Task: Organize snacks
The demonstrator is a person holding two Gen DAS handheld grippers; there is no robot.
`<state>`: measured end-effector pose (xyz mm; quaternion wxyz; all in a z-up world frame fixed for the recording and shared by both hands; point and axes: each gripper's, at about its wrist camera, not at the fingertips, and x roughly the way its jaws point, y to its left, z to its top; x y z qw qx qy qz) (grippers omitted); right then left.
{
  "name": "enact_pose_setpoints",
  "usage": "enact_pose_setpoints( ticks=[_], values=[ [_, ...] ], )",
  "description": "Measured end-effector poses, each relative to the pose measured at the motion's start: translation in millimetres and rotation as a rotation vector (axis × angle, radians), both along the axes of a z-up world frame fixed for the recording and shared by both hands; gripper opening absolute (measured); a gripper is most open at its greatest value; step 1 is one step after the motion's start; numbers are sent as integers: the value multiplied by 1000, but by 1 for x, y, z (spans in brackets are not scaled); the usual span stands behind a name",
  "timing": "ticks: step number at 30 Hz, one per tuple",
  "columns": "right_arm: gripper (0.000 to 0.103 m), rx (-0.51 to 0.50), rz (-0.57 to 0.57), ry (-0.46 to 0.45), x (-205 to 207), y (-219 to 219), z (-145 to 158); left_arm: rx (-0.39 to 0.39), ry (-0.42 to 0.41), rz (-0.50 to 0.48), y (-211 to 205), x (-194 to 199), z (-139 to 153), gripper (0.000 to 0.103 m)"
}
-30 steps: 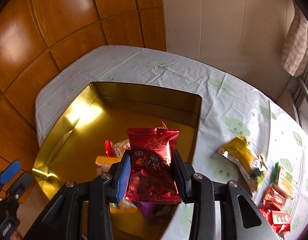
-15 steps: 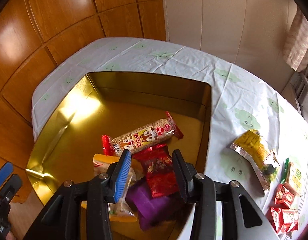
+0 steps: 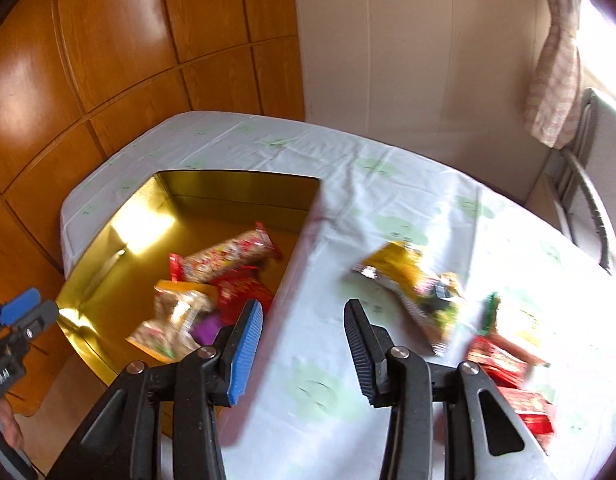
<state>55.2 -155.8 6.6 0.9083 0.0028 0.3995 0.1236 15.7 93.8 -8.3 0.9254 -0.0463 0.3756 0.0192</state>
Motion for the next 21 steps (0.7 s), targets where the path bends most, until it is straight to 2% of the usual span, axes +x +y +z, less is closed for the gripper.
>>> enact_pose_setpoints(
  ticks=[21],
  values=[
    [43, -98, -212, -34, -40, -147, 8, 72, -8, -149, -57, 2, 11, 54]
  ],
)
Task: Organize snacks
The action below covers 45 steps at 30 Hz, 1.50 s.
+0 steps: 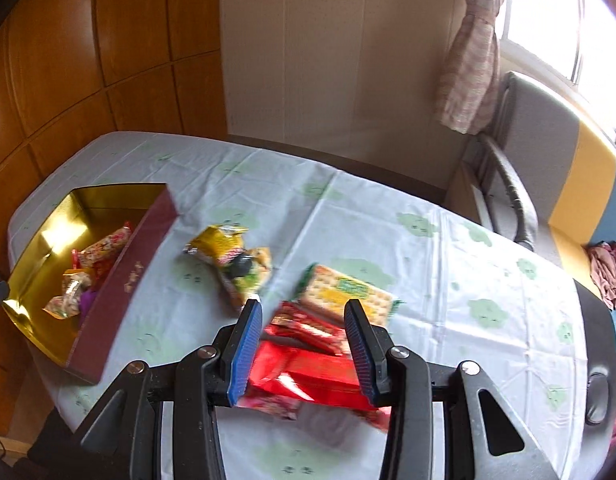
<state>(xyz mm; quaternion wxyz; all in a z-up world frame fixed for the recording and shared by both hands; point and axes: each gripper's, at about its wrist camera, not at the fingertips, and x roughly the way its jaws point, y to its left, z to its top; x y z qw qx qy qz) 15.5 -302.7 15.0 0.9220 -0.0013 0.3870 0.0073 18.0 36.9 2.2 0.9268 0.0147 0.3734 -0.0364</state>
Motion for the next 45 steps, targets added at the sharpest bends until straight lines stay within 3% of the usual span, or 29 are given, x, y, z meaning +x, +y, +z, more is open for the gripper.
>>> enact_pose_setpoints(
  ticks=[10, 21, 26, 36, 45],
  values=[
    [44, -9, -136, 47, -6, -96, -15, 50, -14, -107, -43, 9, 8, 54],
    [44, 184, -340, 103, -16, -175, -53, 96, 4, -209, -97, 22, 9, 54],
    [44, 235, -373, 102, -16, -183, -51, 93, 27, -251, -117, 24, 5, 54],
    [45, 204, -352, 117, -11, -176, -53, 64, 94, -326, -147, 26, -8, 54],
    [45, 193, -326, 89, -11, -171, -45, -24, 186, -390, -179, 48, -12, 47]
  ],
)
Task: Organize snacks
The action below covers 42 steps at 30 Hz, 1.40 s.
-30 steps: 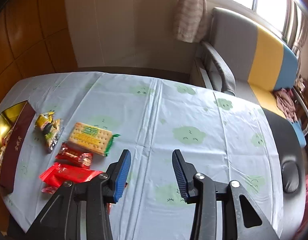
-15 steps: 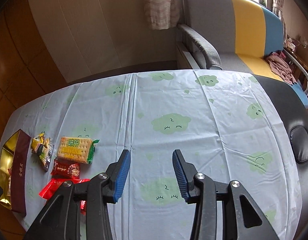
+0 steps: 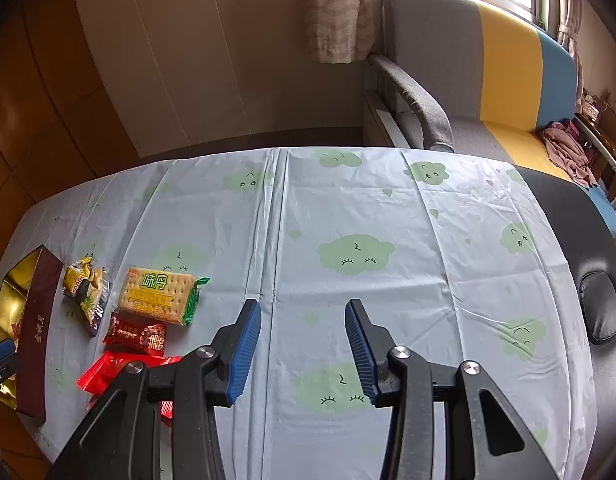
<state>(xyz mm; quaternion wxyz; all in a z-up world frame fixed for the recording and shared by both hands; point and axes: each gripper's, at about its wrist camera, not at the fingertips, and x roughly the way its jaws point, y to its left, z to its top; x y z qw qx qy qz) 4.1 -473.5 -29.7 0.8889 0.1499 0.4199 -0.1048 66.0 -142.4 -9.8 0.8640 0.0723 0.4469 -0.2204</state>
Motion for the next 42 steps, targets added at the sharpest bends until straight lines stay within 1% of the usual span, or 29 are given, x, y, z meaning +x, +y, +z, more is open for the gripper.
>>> enact_pose_setpoints(
  ticks=[4, 7, 9, 10, 12, 17, 19, 21, 22, 23, 24, 25, 27, 28, 30, 33, 38, 42],
  values=[
    [45, 3, 10, -14, 0, 2, 4, -102, 148, 40, -18, 33, -5, 47],
    [45, 0, 19, -24, -1, 4, 7, -126, 201, 74, -35, 57, -10, 52],
    [45, 1, 25, -32, -1, 5, 9, -140, 246, 123, -43, 77, -18, 59],
    [45, 3, 25, -38, -1, 5, 10, -150, 265, 147, -45, 86, -23, 60],
    [45, 11, 29, -49, -2, 4, 12, -146, 287, 209, -49, 104, -32, 65],
    [46, 25, 36, -56, -1, 3, 13, -113, 317, 308, -60, 139, -53, 66],
    [47, 19, 43, -58, 0, 5, 14, -95, 336, 328, -65, 148, -63, 70],
    [47, 16, 47, -59, 0, 5, 14, -72, 341, 334, -68, 153, -72, 70],
    [47, 16, 51, -59, 0, 5, 13, -73, 333, 335, -69, 153, -73, 71],
    [47, 17, 58, -58, 0, 5, 13, -54, 310, 325, -72, 152, -72, 68],
    [47, 15, 63, -55, 0, 6, 12, -44, 292, 302, -75, 149, -70, 52],
    [47, 12, 69, -53, 1, 7, 12, -42, 278, 275, -77, 146, -68, 46],
    [47, 3, 96, -46, 2, 12, 10, -30, 239, 210, -78, 134, -64, 25],
    [47, -4, 112, -43, 2, 16, 9, -6, 213, 180, -77, 126, -62, 24],
    [47, -10, 158, -34, 3, 25, 6, -4, 206, 139, -70, 114, -62, 21],
    [47, -1, 244, -37, 6, 40, 4, 26, 172, 72, -63, 92, -61, 21],
    [47, 82, 388, -65, 4, 60, 6, 18, 141, 13, -46, 57, -56, 18],
    [54, 111, 473, -55, 4, 80, 3, 19, 106, -35, -38, 30, -48, 17]
  ],
)
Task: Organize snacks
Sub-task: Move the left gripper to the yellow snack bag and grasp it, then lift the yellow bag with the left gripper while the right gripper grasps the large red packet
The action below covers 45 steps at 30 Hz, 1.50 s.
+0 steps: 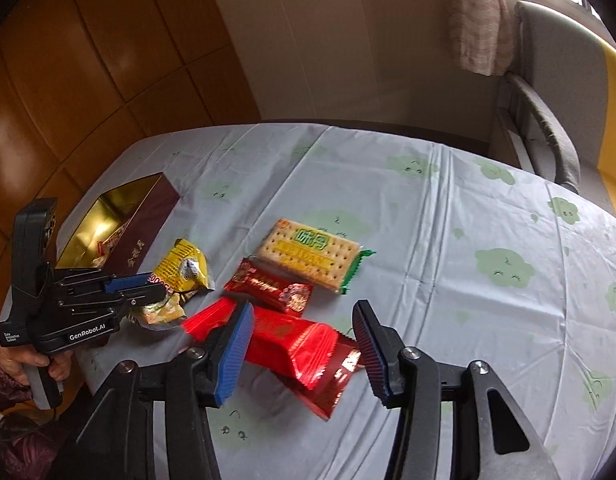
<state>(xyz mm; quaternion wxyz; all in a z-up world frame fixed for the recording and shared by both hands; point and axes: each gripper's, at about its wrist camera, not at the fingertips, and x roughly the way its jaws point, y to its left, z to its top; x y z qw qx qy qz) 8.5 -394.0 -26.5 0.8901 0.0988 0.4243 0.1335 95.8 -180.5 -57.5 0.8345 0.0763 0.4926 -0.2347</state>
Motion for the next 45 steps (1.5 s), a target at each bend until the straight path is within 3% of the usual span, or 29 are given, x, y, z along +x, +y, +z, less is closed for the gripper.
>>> enact_pose_setpoints(
  ticks=[12, 15, 19, 20, 24, 27, 32, 37, 39, 40, 41, 45],
  values=[
    [57, -80, 42, 105, 37, 38, -32, -22, 12, -132, 6, -62, -7, 16],
    [57, 0, 50, 169, 46, 37, -40, -21, -2, -145, 8, -69, -9, 16],
    [57, 68, 128, 226, 29, 47, -32, -49, 30, -111, 13, -61, -13, 20],
    [57, 72, 156, 233, 22, 51, -29, -47, 31, -108, 14, -61, -15, 25],
    [57, 31, 241, 260, -7, 63, -21, -71, 48, -95, 18, -57, -21, 28],
    [61, -59, 247, 237, -18, 68, -15, -82, 50, -99, 18, -56, -22, 26],
    [66, -189, 213, 215, 0, 69, -15, -75, 16, -125, 17, -62, -18, 19],
    [66, -276, 248, 278, 30, 80, -39, -78, 10, -137, 20, -67, -14, 17],
    [64, -237, 257, 289, 40, 79, -46, -79, 5, -146, 22, -69, -14, 16],
    [51, -217, 255, 283, 43, 77, -46, -78, 6, -148, 22, -69, -14, 16],
    [46, -191, 268, 274, 44, 76, -44, -80, 8, -148, 22, -69, -15, 16],
    [47, -176, 279, 267, 48, 75, -45, -91, 11, -152, 22, -66, -17, 19]
  ],
)
